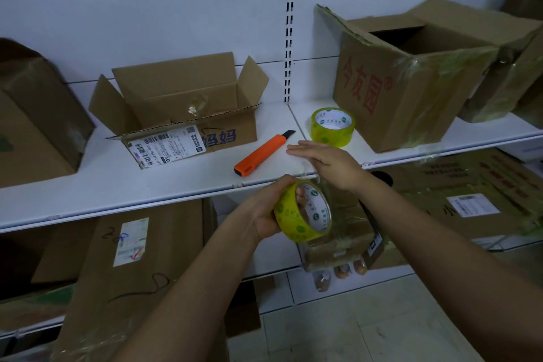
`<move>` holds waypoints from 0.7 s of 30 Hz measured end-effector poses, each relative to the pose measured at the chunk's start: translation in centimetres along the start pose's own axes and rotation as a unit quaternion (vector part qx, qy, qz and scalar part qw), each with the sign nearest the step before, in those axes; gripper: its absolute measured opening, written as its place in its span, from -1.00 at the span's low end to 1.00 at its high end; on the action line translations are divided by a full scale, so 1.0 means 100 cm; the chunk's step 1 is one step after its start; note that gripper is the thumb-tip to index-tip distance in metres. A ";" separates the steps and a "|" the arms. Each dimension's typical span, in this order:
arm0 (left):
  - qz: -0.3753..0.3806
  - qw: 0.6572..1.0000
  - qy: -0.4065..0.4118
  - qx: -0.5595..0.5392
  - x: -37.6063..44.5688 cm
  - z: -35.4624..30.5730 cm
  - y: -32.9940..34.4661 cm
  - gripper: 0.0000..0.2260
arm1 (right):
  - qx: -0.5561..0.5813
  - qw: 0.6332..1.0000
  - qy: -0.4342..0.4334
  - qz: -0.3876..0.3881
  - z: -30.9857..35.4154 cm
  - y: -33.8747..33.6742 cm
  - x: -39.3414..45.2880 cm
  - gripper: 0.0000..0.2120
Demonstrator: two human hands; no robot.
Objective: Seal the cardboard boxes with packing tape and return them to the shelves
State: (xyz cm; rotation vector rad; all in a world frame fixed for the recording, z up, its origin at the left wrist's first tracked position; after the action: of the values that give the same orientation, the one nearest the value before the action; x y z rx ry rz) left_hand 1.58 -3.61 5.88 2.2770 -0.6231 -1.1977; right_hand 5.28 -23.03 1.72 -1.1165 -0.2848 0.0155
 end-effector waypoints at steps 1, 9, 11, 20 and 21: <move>0.010 1.000 -0.004 -0.013 -0.001 -0.001 -0.001 -0.77 | 0.003 1.000 0.001 -0.004 0.000 0.000 -0.001 -0.53; 0.011 0.981 0.097 0.165 -0.037 -0.012 -0.036 -0.87 | -0.002 0.999 0.034 -0.018 0.002 0.003 0.003 -0.60; -0.028 0.966 0.168 0.197 -0.038 -0.017 -0.045 -0.84 | 0.011 0.998 0.053 -0.044 0.012 0.003 0.007 -0.67; -0.054 0.929 0.277 0.241 -0.074 -0.027 -0.055 -0.77 | -0.103 0.945 0.310 -0.030 0.115 0.010 0.051 -0.49; -0.050 0.929 0.278 0.238 -0.079 -0.027 -0.057 -0.79 | -0.105 0.942 0.318 -0.013 0.118 0.009 0.056 -0.46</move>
State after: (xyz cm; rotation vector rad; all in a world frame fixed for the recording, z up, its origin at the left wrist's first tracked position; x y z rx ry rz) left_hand 0.77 6.03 8.66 2.9084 -0.6210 -0.4017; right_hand 8.00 -11.30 6.91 -1.2682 0.2849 -0.4023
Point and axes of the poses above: each hand's wrist, its own x-axis towards the middle knuckle, its own y-axis out of the palm, z = x × y, the point moved 2 cm from there along x, towards the middle knuckle, and after that the axes turned 8 degrees about -x, right-handed, at the moved point
